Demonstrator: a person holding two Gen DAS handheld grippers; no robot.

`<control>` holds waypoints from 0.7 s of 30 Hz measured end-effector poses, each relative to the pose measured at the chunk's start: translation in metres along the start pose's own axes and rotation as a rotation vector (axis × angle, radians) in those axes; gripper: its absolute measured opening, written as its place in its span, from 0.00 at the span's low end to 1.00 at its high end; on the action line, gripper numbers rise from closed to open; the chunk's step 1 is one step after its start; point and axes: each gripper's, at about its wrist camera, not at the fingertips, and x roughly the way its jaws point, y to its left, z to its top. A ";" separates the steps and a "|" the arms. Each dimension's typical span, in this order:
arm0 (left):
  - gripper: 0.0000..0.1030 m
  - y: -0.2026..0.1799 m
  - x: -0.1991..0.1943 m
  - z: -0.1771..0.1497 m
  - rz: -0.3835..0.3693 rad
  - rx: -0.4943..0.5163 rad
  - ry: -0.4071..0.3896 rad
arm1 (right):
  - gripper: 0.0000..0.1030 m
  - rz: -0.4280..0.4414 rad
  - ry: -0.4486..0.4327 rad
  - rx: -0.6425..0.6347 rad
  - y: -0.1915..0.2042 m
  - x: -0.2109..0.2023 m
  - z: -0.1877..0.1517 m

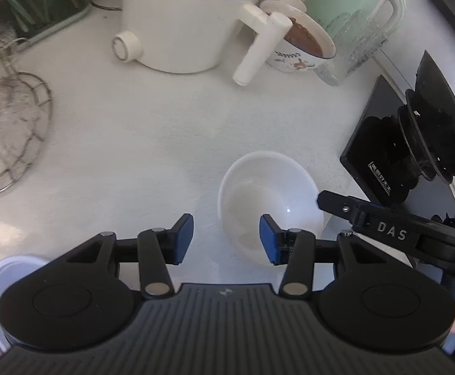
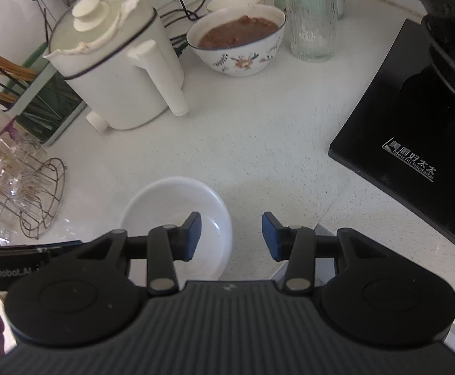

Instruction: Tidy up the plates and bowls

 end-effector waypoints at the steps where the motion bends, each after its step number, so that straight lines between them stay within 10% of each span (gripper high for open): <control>1: 0.51 0.000 0.005 0.002 -0.004 0.000 0.008 | 0.43 0.008 0.005 -0.002 -0.001 0.002 0.001; 21: 0.34 -0.009 0.044 0.011 -0.016 -0.027 0.038 | 0.30 0.024 0.088 -0.010 -0.002 0.031 0.017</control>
